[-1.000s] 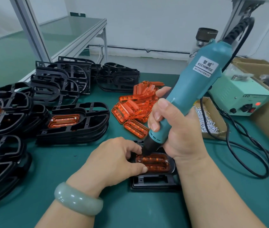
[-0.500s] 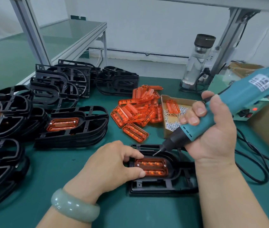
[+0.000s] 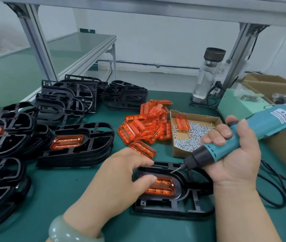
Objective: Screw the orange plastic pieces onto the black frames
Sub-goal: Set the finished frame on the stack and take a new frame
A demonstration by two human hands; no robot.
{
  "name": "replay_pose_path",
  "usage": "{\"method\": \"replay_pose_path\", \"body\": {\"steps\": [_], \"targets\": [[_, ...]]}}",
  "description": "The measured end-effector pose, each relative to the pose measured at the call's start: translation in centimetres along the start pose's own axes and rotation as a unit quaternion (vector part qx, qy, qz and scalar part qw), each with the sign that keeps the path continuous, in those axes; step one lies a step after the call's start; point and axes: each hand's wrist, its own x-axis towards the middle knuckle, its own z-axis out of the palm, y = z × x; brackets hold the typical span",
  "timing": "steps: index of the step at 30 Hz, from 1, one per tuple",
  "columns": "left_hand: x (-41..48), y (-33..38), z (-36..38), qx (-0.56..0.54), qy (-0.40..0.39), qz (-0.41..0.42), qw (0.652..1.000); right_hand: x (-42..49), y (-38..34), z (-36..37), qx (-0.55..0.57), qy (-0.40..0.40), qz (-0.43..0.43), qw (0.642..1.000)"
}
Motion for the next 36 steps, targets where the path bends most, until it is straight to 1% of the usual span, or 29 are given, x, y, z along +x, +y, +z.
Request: {"method": "replay_pose_path", "body": {"steps": [4, 7, 11, 13, 17, 20, 22, 27, 30, 36], "targets": [[0.6, 1.8, 0.1, -0.011, -0.067, 0.047, 0.997, 0.1, -0.3, -0.3, 0.040, -0.003, 0.018, 0.999], [1.1, 3.0, 0.8, 0.006, -0.115, 0.080, 0.990, 0.3, -0.2, -0.4, 0.060, 0.017, 0.032, 0.998], [1.6, 3.4, 2.0, 0.084, -0.192, 0.073, 0.975, 0.4, -0.4, -0.8, 0.062, 0.031, 0.031, 0.997], [1.8, 3.6, 2.6, 0.110, -0.208, 0.077, 0.969, 0.5, -0.6, -0.9, 0.072, 0.023, 0.034, 0.997], [2.2, 4.1, 4.2, 0.163, -0.204, 0.090, 0.961, 0.6, -0.7, -0.8, 0.091, 0.008, 0.040, 0.995], [2.2, 4.3, 4.9, 0.166, -0.207, 0.090, 0.960, 0.7, -0.6, -0.9, 0.105, 0.009, 0.048, 0.993], [2.0, 4.5, 4.9, 0.168, -0.193, 0.086, 0.963, 0.7, -0.5, -1.0, 0.110, 0.011, 0.049, 0.993], [2.1, 5.2, 4.5, 0.213, -0.165, 0.087, 0.959, 0.8, -0.5, -1.1, 0.108, 0.015, 0.054, 0.993], [1.7, 5.1, 4.3, 0.201, -0.162, 0.077, 0.963, 0.8, -0.5, -1.3, 0.119, 0.019, 0.063, 0.991], [0.3, 3.8, 2.9, 0.174, -0.175, 0.029, 0.968, 0.9, -0.6, -1.3, 0.123, 0.036, 0.070, 0.989]]}}
